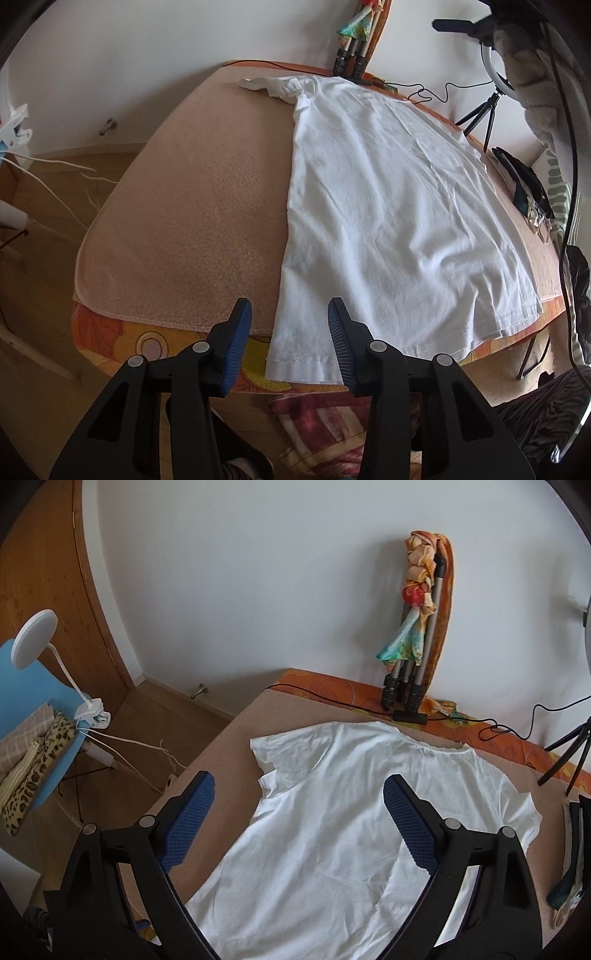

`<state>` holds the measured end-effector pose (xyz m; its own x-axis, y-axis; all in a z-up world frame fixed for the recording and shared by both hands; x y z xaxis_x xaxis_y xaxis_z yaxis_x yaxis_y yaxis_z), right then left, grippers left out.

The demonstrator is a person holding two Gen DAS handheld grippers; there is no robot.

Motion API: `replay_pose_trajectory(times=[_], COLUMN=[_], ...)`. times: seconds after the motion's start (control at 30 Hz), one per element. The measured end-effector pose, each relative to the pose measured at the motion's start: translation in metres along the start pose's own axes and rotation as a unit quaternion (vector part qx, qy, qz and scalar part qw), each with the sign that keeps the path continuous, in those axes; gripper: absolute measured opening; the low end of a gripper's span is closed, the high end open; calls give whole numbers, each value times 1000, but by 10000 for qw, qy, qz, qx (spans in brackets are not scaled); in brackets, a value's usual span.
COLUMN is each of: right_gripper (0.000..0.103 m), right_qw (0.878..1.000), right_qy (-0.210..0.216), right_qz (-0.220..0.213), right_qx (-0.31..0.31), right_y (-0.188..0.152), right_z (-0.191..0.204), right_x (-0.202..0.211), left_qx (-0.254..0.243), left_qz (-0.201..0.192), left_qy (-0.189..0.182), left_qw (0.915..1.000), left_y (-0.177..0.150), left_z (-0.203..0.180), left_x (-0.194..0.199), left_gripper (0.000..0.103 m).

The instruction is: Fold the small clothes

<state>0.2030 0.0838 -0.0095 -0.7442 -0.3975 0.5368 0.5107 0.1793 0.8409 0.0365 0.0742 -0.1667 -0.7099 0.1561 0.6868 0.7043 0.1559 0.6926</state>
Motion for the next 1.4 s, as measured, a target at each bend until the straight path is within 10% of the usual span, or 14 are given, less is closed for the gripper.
replay_pose_trajectory(times=[0.43, 0.73, 1.07, 1.4], right_gripper=[72, 60, 9, 4], right_qw=[9939, 9882, 9826, 9933], right_qy=[292, 257, -16, -335], right_qz=[1062, 1508, 1812, 1104], right_qx=[44, 106, 394, 43], right_y=[-22, -47, -66, -18], right_z=[56, 74, 68, 9], right_x=[-171, -241, -263, -220], left_qx=[-189, 248, 322, -44], left_qz=[79, 198, 56, -257], left_qy=[-114, -641, -853, -1121], left_qw=[9997, 9974, 9958, 9934], left_y=[-1, 0, 3, 13], left_z=[-6, -2, -5, -40], left_x=[-11, -11, -1, 8], left_gripper=[39, 13, 3, 2])
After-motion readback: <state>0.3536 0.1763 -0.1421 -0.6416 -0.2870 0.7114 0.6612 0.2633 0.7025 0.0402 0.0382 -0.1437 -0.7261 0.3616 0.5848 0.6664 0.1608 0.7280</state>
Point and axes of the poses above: each gripper's, at about its wrist camera, not at the fingertips, and x roughly against the way its jaws point, z to its left, y to its top, the point moved 4 cm from there along -x, roughly the way its jaws point, and after that the axes turned 15 degrees about -z, right-handed, at the moved point
